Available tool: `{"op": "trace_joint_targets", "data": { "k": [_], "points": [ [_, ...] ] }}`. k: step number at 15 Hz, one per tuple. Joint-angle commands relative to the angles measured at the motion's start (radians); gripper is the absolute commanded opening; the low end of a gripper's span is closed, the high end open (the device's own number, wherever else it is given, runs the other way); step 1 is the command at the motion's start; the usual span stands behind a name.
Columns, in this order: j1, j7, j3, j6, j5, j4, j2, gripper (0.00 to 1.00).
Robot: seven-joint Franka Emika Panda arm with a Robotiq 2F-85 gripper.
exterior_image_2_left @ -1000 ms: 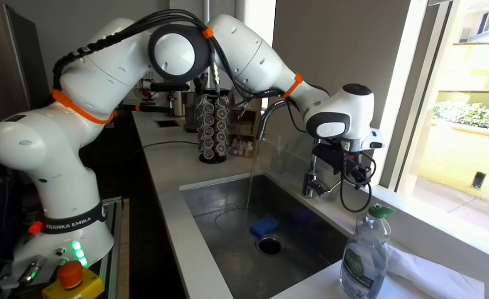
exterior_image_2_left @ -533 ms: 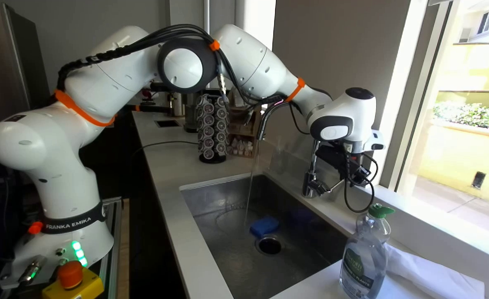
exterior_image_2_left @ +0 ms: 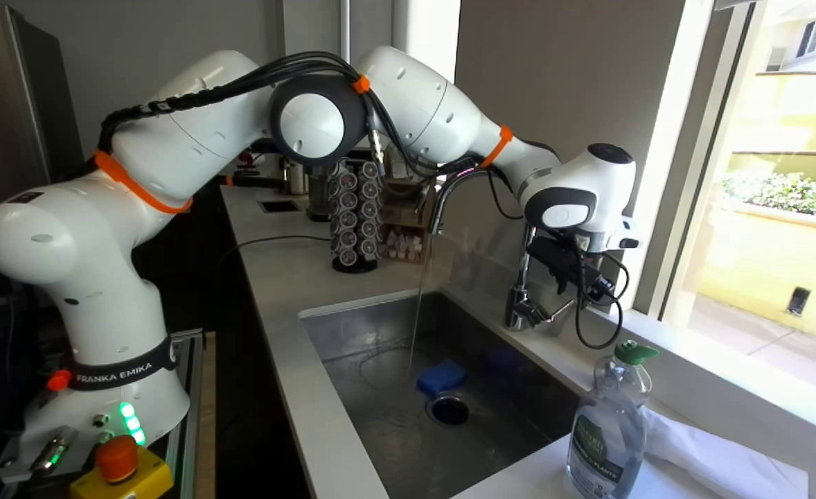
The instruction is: Close the tap
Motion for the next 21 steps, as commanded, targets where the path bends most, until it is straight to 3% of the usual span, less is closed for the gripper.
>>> {"op": "trace_joint_targets", "data": {
  "k": [1,4,5,10,21],
  "points": [
    [-0.005,-0.009,0.006,-0.061,-0.009,0.067,0.044,0.26],
    [-0.005,-0.008,0.004,-0.073,-0.011,0.078,0.050,0.01],
    [-0.007,-0.010,0.003,-0.073,-0.012,0.084,0.055,0.00],
    [-0.007,-0.015,0.007,-0.082,-0.012,0.084,0.050,0.03],
    [0.035,-0.006,-0.015,-0.079,-0.093,-0.029,-0.037,0.03]
  ]
}}
